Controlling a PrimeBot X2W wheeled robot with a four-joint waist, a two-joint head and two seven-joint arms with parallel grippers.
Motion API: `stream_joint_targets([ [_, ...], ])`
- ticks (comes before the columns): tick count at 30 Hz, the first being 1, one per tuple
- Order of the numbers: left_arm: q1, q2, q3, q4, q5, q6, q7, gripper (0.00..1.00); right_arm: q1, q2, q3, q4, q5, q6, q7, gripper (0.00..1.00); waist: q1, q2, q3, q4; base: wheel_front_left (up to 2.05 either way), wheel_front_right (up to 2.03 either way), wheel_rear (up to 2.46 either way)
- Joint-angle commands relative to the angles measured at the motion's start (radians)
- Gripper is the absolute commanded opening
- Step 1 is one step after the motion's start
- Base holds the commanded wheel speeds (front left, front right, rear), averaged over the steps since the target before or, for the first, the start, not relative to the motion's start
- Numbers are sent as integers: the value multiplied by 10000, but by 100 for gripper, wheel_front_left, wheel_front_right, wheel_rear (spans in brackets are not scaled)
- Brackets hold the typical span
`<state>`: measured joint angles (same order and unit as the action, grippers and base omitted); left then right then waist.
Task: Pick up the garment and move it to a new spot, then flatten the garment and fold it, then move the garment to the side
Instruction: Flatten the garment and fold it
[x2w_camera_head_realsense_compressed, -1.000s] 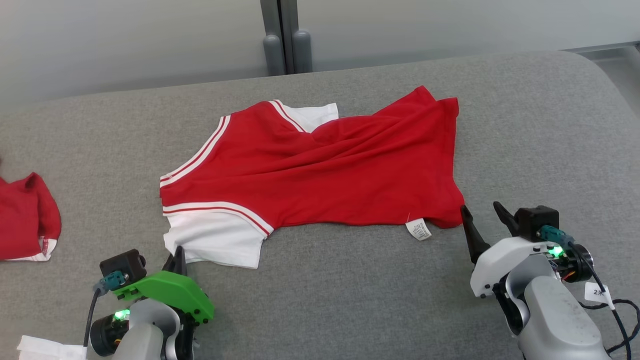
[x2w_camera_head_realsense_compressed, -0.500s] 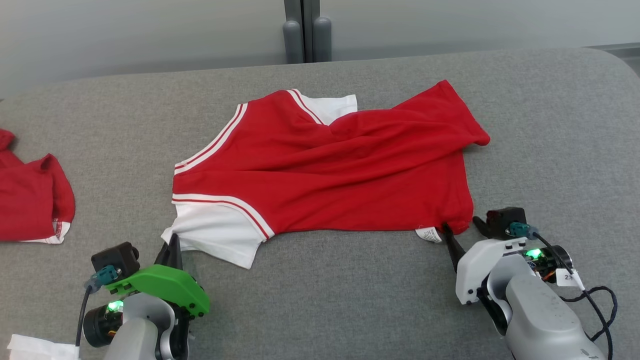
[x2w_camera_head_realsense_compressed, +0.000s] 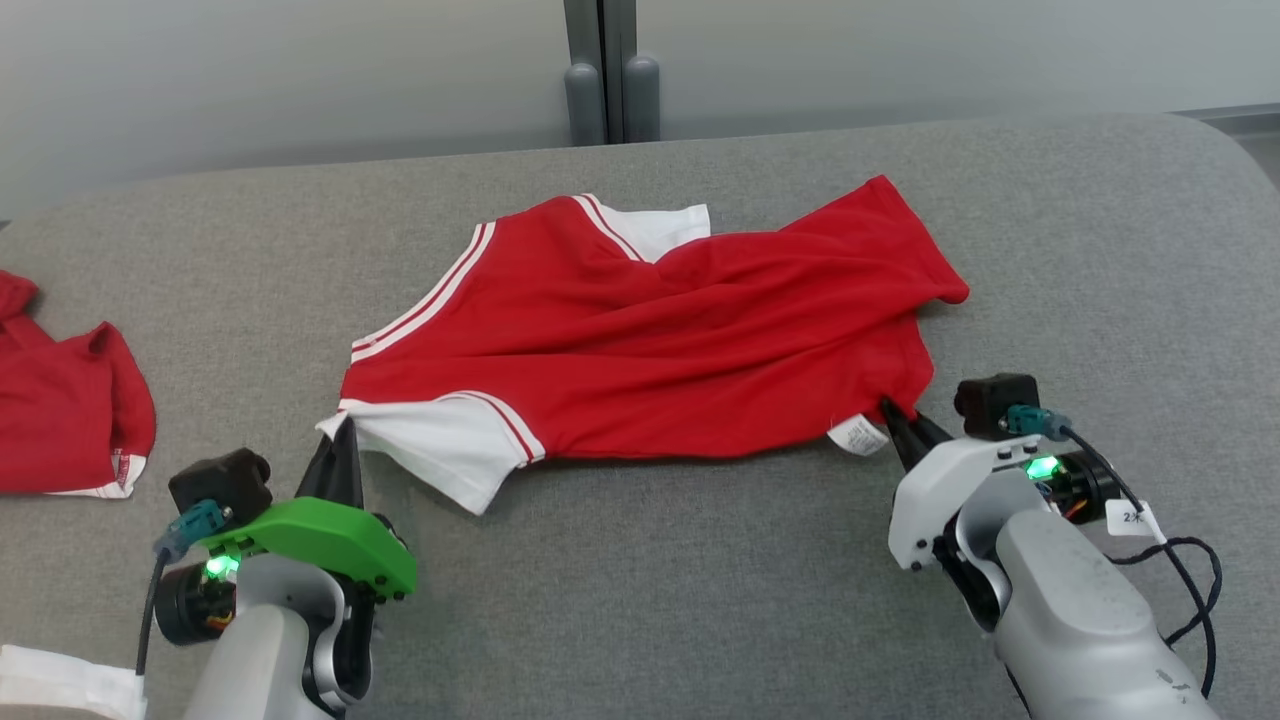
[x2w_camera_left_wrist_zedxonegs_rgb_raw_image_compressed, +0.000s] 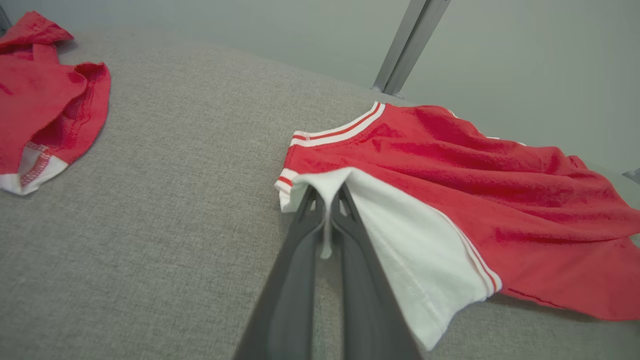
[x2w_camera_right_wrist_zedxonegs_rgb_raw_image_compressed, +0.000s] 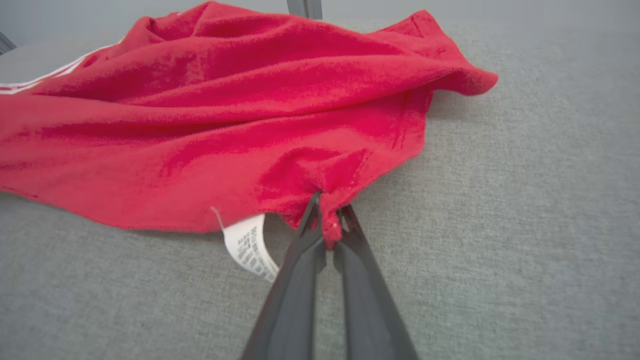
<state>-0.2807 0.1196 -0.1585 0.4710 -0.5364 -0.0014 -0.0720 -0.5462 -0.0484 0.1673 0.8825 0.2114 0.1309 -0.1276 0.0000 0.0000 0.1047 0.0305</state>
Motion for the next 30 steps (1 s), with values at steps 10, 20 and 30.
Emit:
stream_joint_targets([
  [10,-884,798,136,-3098,122,-185,266,0,-567,-44,-956,-2778,-6,-5,214,0,0,0,-1298,-495,0,0,0],
  [20,-2388,1990,172,-6918,863,86,1649,0,97,-307,-1888,-8889,-82,-5,2602,0,0,0,-1750,-854,0,0,0],
  [30,-3814,2652,-131,-7760,1093,-85,3110,0,464,-439,-2584,-12611,73,-5,4698,0,0,0,-1364,-1055,0,0,0],
])
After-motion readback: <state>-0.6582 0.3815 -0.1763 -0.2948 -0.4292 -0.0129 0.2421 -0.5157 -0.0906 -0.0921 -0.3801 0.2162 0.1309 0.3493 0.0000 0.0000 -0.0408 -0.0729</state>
